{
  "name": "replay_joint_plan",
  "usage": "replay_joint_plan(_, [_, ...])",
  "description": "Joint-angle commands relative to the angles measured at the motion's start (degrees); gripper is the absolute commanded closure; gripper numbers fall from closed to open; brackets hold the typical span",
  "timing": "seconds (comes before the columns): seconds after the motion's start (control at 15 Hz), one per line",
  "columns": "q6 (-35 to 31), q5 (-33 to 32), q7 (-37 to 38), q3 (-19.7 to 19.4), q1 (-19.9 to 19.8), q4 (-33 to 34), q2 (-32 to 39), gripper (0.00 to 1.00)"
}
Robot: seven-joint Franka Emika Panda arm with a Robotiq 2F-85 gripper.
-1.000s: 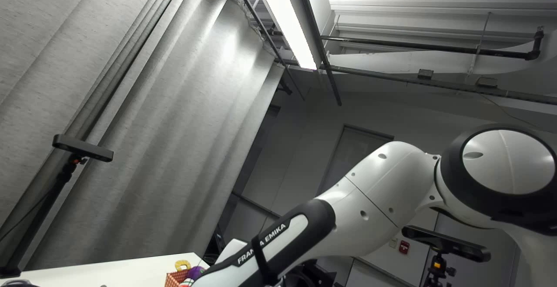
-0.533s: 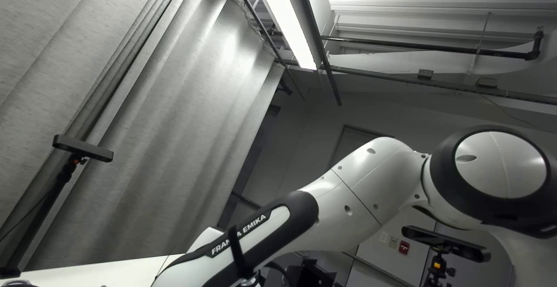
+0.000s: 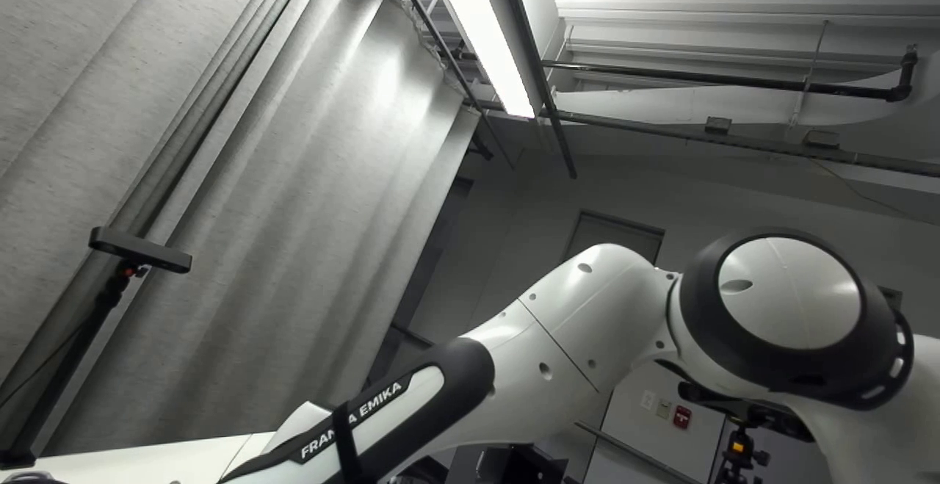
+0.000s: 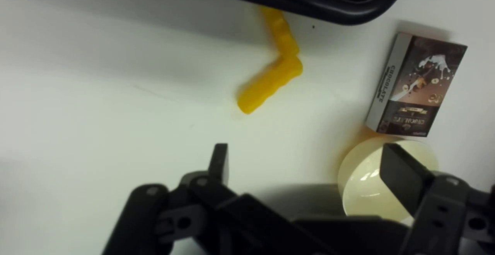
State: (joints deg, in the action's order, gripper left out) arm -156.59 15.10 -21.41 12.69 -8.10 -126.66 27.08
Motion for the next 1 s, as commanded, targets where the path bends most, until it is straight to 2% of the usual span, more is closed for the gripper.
replay_joint_plan(0.0, [0.11, -0.39, 0.36, 0.26, -0.23, 0.10, 0.13, 0.00])
replay_joint_plan(0.4, [0.20, -0.47, 1.57, -0.44, 0.02, -0.12, -0.16, 0.00])
replay_joint_plan(0.6, [2.35, -0.71, 7.18, -3.12, 1.11, -0.55, -0.50, 0.00])
replay_joint_plan(0.73, [2.71, -2.46, 13.20, -6.34, 3.42, -1.02, -0.55, 0.00])
replay_joint_plan(0.93, [5.52, -3.79, 19.21, -8.61, 5.50, 0.26, 0.35, 0.00])
